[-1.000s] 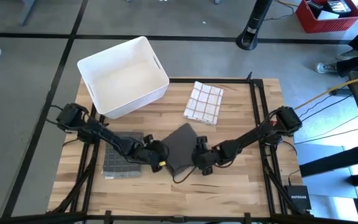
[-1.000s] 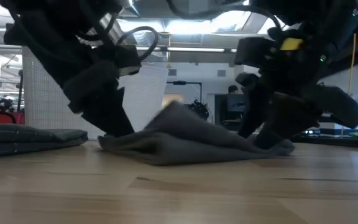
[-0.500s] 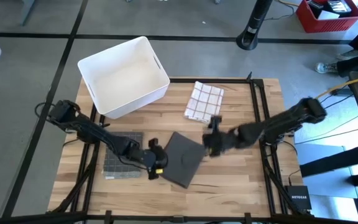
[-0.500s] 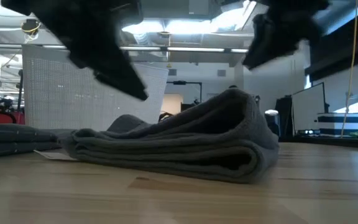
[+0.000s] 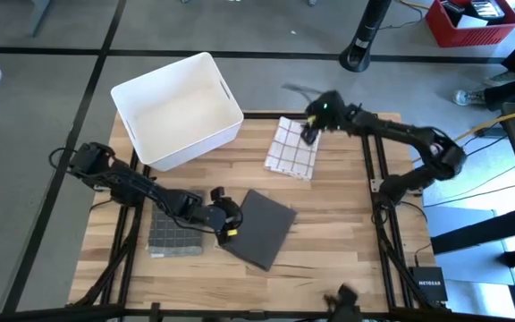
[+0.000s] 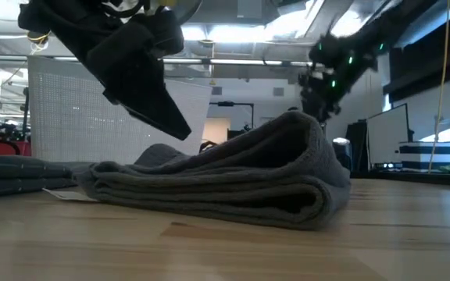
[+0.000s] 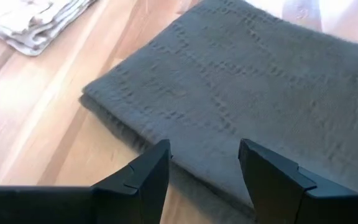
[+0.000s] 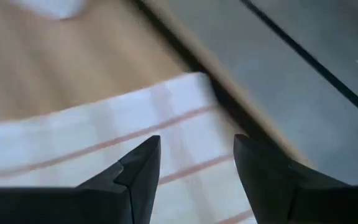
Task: Fold towel
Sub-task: Stack the folded brown-white towel on top of the folded gray towel
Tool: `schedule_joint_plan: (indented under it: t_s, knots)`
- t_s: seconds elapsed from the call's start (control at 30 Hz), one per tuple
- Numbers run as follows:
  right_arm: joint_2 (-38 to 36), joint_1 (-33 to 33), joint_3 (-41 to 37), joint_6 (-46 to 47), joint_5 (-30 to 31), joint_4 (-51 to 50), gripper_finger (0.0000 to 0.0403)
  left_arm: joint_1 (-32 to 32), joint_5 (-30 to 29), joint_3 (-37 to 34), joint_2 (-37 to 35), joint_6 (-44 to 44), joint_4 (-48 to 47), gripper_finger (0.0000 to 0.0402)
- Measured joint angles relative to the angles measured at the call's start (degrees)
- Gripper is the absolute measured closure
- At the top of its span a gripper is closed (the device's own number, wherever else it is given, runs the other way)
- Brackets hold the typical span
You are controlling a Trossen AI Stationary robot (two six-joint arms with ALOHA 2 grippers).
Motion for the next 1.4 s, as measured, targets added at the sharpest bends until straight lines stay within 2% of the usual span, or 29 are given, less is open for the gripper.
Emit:
schedule_joint_plan:
  t_s: [0.17,0.23,0.37,0.53,0.67,1.0,1.2,1.4]
  knots:
    - [8.1,-9.6,0.1,-0.5,1.2,5.5,0.0196,1.0,0.0,0.0,0.0,1.9,-0.4,0.0218]
    - [10.7,-11.5,0.8,-0.5,-2.5,5.5,0.0191,1.5,0.0,0.0,0.0,2.1,-0.4,0.0218]
    - [16.5,-14.5,4.3,-0.4,-13.9,4.0,0.0164,2.4,0.9,0.0,0.0,1.8,-1.7,0.0218]
    - [22.6,-16.2,9.3,-0.9,-15.8,3.1,0.0126,3.6,1.4,0.0,0.0,0.9,-1.8,0.0218]
    - [26.1,-16.8,12.8,-4.1,-18.6,-2.6,0.0119,3.9,1.4,0.0,0.0,0.2,-2.2,0.0218]
    - [28.4,-17.1,13.7,-6.7,-25.1,-4.8,0.0127,4.2,1.5,0.0,0.0,-0.4,-3.2,0.0218]
    - [26.8,-17.0,13.7,-7.6,-25.1,-6.4,0.0128,4.2,1.5,0.0,0.0,-1.0,-3.4,0.0218]
    - [28.8,-17.0,13.7,-9.6,-23.0,-9.5,0.0128,4.2,1.5,0.0,0.0,-0.9,-3.5,0.0218]
